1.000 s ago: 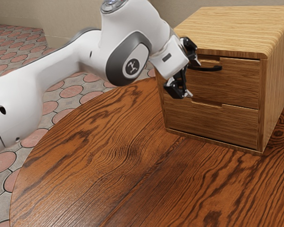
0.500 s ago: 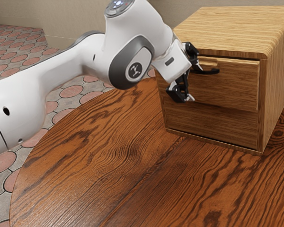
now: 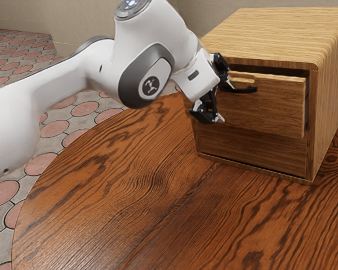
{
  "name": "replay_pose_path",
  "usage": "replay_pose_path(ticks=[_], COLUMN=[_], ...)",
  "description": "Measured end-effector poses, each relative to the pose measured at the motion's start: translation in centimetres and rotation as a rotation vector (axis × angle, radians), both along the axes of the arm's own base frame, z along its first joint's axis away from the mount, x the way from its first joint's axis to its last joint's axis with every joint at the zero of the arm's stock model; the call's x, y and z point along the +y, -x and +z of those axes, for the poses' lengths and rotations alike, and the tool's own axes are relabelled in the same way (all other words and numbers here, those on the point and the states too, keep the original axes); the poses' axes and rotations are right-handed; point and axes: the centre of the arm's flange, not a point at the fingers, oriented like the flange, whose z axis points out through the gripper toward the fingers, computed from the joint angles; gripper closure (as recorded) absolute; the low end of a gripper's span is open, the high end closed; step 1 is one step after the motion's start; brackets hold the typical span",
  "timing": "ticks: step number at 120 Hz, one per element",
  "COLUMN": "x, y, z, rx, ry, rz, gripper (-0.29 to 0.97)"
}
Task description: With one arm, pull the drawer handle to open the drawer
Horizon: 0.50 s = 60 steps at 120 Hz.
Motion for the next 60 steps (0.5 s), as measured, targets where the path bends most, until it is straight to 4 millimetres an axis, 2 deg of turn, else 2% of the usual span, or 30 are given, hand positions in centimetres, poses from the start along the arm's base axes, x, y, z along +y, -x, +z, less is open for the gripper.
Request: replay_pose_path(ticks=[24, 45, 60], x=[0.0, -0.2, -0.4], y=[1.1, 3.0, 4.5], z=[-0.1, 0.5, 0.4], rx=[0.013, 0.016, 0.027], ry=[-0.005, -0.013, -0.020], rz=[0.001, 0.000, -0.002], gripper=[0.14, 0.20, 0.17])
